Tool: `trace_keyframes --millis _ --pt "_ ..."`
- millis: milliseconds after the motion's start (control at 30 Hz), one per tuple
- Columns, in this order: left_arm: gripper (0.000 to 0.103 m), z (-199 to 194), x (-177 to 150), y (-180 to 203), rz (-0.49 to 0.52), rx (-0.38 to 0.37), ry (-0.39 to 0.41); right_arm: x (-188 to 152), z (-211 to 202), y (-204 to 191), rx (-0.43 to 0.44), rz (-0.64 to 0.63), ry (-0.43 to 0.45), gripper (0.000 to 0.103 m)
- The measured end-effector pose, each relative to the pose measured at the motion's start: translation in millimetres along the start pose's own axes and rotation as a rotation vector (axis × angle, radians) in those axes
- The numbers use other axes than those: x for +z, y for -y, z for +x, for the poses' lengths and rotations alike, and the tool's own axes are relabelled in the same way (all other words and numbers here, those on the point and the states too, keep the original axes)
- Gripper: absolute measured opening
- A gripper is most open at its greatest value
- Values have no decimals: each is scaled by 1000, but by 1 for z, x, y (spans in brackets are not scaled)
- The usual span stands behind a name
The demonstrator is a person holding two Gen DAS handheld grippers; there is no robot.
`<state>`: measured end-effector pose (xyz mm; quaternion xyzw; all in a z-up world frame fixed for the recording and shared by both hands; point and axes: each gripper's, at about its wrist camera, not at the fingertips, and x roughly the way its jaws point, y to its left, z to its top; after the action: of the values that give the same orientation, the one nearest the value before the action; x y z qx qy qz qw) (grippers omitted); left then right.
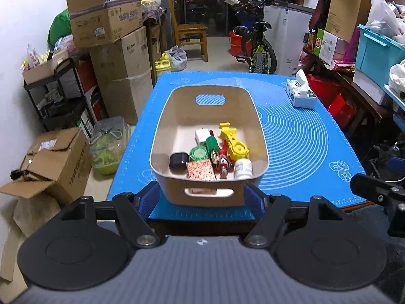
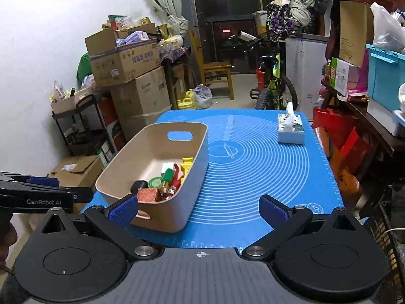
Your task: Organize rigid objects
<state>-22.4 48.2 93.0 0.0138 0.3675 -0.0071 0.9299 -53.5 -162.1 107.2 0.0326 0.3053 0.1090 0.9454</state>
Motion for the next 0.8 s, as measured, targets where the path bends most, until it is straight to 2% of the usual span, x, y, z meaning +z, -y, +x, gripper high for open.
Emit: trace_keyframes --millis 333,800 --pt "74 -5 -18 -1 -2 -1 -31 -23 -7 -6 -10 -20 -19 101" --pt "74 -2 -25 -4 -4 -5 -59 -31 -7 -4 -14 -13 -32 101"
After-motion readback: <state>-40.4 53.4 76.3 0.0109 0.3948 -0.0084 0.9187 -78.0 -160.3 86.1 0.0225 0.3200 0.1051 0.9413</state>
